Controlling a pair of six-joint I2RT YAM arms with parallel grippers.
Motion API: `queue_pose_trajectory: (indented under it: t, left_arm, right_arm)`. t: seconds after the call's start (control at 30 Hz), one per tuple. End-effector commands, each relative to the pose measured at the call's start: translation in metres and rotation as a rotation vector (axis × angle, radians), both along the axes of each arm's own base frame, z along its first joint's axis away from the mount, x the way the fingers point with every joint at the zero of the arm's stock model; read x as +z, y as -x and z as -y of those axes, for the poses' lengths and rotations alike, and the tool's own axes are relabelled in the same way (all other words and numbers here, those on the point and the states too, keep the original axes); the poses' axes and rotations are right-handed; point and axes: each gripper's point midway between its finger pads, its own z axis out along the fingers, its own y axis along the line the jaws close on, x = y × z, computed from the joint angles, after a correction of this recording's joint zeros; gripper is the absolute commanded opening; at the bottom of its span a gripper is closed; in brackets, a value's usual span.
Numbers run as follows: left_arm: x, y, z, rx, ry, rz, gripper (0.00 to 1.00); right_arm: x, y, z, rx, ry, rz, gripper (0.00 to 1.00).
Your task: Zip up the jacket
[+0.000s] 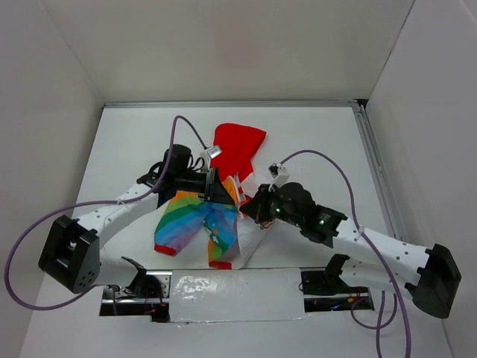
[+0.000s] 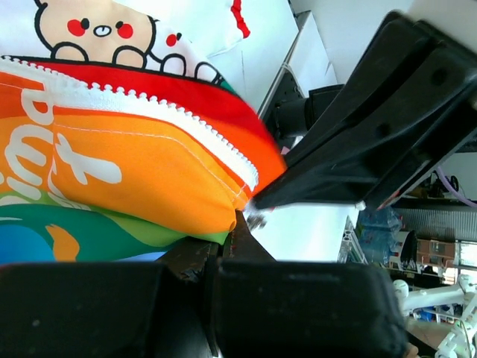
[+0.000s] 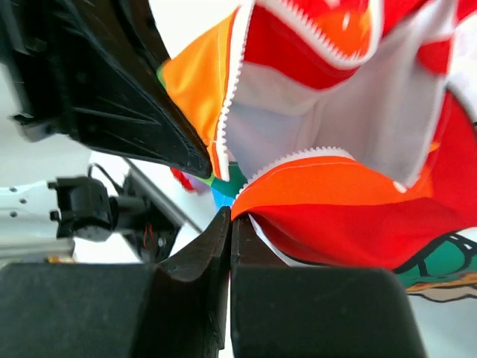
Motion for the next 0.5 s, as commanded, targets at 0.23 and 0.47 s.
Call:
queue_pose_trajectory:
  t: [0.23,0.47]
  left_arm:
    - [0.033,0.027,-0.001,-0.114,0.107,0.173,0.00]
    - [0.032,0.033,0.007,-0.152,0.102,0.205,0.00]
  right_arm:
    - [0.052,-0.007,0.031,-0.027,-0.151,0.428,0.00]
    - [0.075,0.013,0.039,0.035,-0.274,0.669,0.00]
